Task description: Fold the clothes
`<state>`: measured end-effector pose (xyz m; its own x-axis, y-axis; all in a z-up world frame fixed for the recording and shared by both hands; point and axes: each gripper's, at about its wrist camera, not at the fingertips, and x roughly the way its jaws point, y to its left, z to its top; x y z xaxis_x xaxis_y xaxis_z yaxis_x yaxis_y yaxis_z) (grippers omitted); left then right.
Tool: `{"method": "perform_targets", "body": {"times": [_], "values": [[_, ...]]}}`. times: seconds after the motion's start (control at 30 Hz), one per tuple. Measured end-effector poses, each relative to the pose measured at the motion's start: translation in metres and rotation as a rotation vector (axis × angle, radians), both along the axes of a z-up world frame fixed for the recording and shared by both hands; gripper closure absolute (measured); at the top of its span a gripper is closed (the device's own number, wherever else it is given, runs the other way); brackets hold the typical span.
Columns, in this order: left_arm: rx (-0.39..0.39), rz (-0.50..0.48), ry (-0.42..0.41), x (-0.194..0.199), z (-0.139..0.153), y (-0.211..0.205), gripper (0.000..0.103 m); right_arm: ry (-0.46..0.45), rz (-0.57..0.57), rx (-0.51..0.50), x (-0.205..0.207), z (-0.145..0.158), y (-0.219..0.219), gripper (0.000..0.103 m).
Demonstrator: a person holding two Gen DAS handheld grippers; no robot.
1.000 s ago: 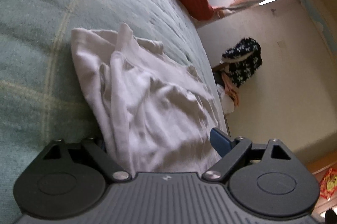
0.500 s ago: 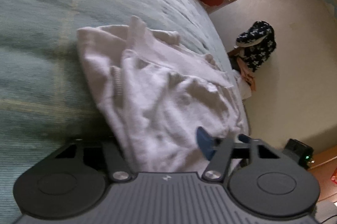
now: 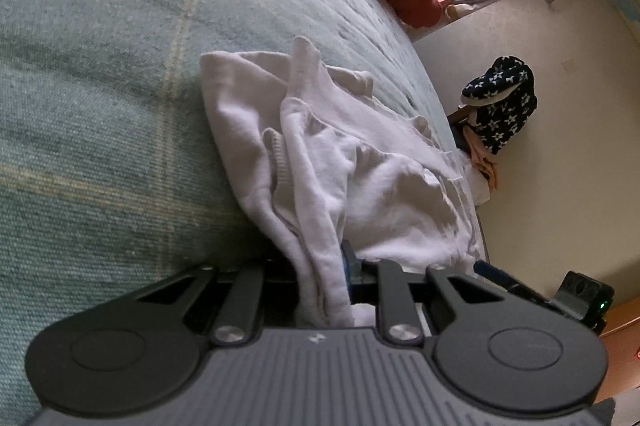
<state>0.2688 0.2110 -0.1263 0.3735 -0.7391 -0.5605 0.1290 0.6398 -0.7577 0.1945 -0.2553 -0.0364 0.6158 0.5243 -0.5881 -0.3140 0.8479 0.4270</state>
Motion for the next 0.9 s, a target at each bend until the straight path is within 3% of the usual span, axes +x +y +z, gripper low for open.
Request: {"method": "perform_targets", "body": {"times": [0.23, 0.3, 0.4, 0.47, 0.6, 0.77, 0.9], "values": [[0.001, 0.002, -0.011, 0.0, 0.001, -0.004, 0.083, -0.056, 0.115, 0.044, 0.021, 0.014, 0.034, 0.0], [0.0, 0.002, -0.014, 0.0, 0.001, -0.004, 0.083, -0.048, 0.149, 0.058, 0.032, 0.011, 0.048, 0.0], [-0.003, 0.0, -0.022, -0.001, 0.0, -0.004, 0.083, 0.037, 0.193, 0.032, 0.05, -0.011, 0.067, 0.0], [-0.003, -0.002, -0.026, -0.001, 0.0, -0.005, 0.083, 0.025, 0.2, -0.008, 0.054, -0.015, 0.074, 0.0], [-0.013, -0.011, -0.033, 0.0, -0.002, -0.005, 0.083, -0.053, 0.202, 0.016, 0.063, 0.005, 0.081, 0.0], [-0.015, -0.018, -0.037, 0.0, -0.003, -0.004, 0.083, -0.002, 0.199, -0.024, 0.105, -0.012, 0.101, 0.0], [-0.016, -0.022, -0.037, 0.002, -0.003, -0.004, 0.083, -0.034, 0.196, -0.05, 0.123, -0.017, 0.107, 0.0]]}}
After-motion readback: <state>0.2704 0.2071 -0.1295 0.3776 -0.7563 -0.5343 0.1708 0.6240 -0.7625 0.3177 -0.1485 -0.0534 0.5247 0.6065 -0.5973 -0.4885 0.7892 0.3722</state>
